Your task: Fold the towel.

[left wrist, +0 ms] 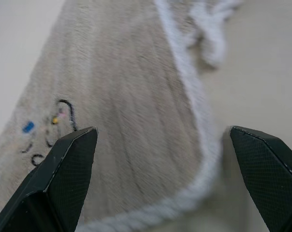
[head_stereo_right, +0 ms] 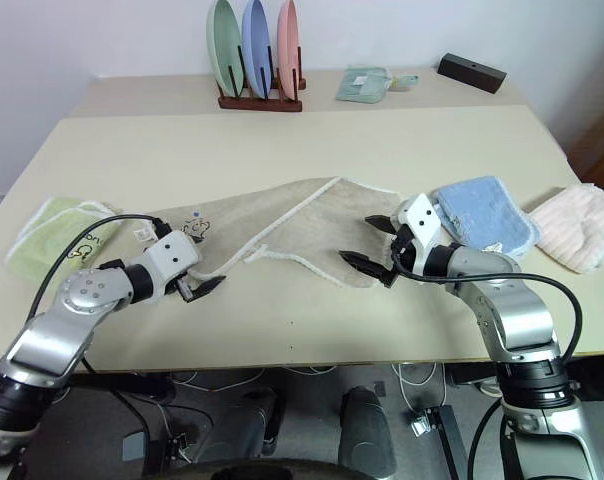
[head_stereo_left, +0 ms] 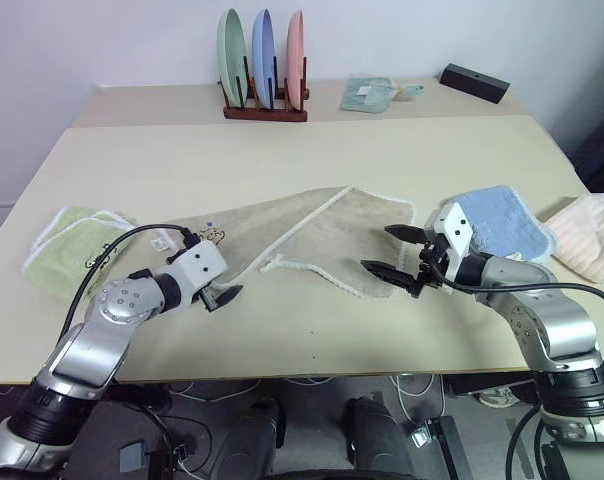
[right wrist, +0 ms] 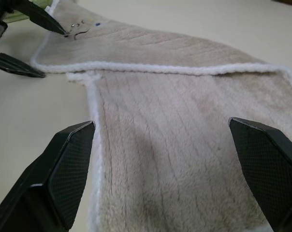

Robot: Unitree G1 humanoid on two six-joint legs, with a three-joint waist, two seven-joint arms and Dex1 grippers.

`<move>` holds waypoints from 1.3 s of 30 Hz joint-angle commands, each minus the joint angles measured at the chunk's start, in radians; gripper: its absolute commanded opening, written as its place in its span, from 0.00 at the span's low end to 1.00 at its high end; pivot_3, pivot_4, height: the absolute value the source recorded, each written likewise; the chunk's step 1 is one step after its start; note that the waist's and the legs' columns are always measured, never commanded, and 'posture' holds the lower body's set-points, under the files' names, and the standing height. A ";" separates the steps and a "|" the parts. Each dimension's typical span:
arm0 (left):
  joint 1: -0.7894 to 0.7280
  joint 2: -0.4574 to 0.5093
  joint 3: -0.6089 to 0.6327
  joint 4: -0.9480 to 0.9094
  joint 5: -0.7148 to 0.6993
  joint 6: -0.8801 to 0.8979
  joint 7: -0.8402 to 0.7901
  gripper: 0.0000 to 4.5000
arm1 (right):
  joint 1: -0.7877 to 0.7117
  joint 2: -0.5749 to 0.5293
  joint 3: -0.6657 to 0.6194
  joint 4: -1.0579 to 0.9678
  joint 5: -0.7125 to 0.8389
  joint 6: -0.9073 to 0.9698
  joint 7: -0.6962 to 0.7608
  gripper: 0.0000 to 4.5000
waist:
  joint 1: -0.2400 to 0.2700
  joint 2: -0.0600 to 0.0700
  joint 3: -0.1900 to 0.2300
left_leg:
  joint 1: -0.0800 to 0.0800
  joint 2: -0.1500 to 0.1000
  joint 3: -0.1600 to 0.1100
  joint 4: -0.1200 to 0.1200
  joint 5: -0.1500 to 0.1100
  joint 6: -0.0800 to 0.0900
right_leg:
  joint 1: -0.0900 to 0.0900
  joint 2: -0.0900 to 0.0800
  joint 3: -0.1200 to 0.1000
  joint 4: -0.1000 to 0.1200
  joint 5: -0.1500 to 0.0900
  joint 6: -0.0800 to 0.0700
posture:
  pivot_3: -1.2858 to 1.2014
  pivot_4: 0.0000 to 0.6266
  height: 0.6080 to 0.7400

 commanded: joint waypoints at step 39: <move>0.429 0.002 0.378 -0.248 -0.103 0.007 -0.017 0.00 | -0.801 0.084 0.230 1.384 -0.573 -0.747 -0.101 0.84 | -0.027 0.000 0.001 | -0.003 0.008 0.015 -0.002 0.000 0.000 | -0.009 0.009 0.010 0.000 0.002 -0.003 | 0.52 0.24 0.98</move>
